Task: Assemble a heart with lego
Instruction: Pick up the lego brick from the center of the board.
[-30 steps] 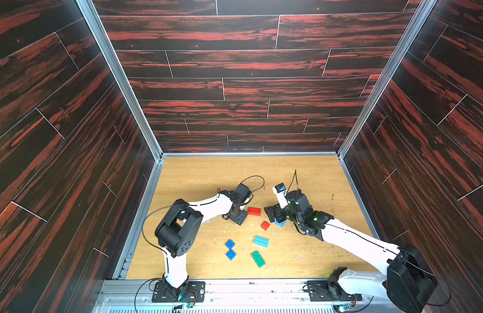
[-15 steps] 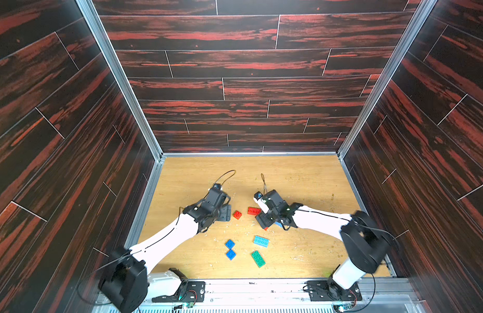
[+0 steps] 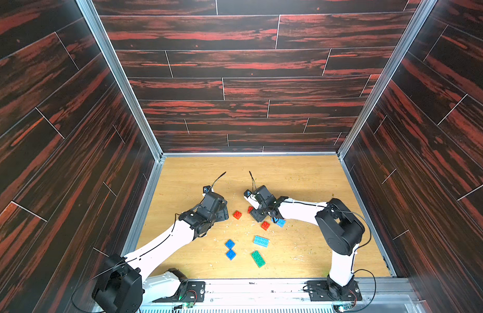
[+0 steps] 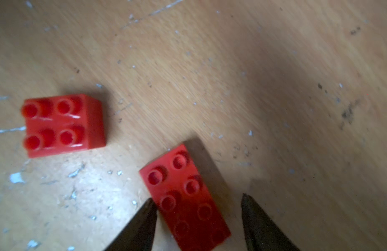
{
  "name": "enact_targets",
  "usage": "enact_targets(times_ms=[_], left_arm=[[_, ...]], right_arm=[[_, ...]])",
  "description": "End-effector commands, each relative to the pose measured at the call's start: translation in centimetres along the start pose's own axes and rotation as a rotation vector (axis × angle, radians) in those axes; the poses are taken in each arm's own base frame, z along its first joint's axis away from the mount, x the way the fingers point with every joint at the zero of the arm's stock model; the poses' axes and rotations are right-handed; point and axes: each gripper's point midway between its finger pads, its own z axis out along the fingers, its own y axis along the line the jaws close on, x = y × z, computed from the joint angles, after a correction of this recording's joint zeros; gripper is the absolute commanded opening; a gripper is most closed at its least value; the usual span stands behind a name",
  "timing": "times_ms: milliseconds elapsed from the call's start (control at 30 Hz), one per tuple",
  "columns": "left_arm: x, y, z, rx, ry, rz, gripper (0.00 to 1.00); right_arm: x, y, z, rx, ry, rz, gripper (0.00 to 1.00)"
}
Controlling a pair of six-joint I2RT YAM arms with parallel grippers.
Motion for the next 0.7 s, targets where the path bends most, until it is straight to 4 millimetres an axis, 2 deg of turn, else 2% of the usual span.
enact_targets(times_ms=[0,33,133,200,233,333,500,667], left_arm=[[-0.2,0.0,0.2,0.003,-0.011,-0.022,0.80],[-0.2,0.1,0.2,0.002,-0.010,-0.027,0.80],[0.0,0.1,0.4,0.005,-0.009,-0.030,0.80],[0.0,0.3,0.5,-0.002,-0.010,-0.032,0.80],[0.0,0.4,0.4,-0.004,-0.013,-0.034,0.80],[-0.3,0.5,0.1,0.001,-0.029,-0.045,0.80],[-0.9,0.9,-0.4,-0.003,-0.048,-0.061,0.80],[-1.1,1.4,-0.7,-0.004,-0.065,-0.098,0.80]], right_arm=[[-0.5,0.6,0.1,-0.045,-0.001,-0.009,0.43],[-0.4,0.7,0.0,-0.050,0.001,-0.006,0.38],[-0.1,1.0,-0.2,-0.063,0.010,-0.008,0.34],[-0.4,0.7,-0.7,-0.051,0.007,-0.006,0.21],[-0.9,0.4,-1.2,-0.042,-0.001,-0.008,0.18],[-3.1,0.1,-3.0,-0.040,-0.052,0.003,0.17],[-5.2,2.6,-4.4,-0.146,-0.068,-0.020,0.16],[-6.5,5.5,-4.4,-0.158,-0.058,-0.068,0.13]])
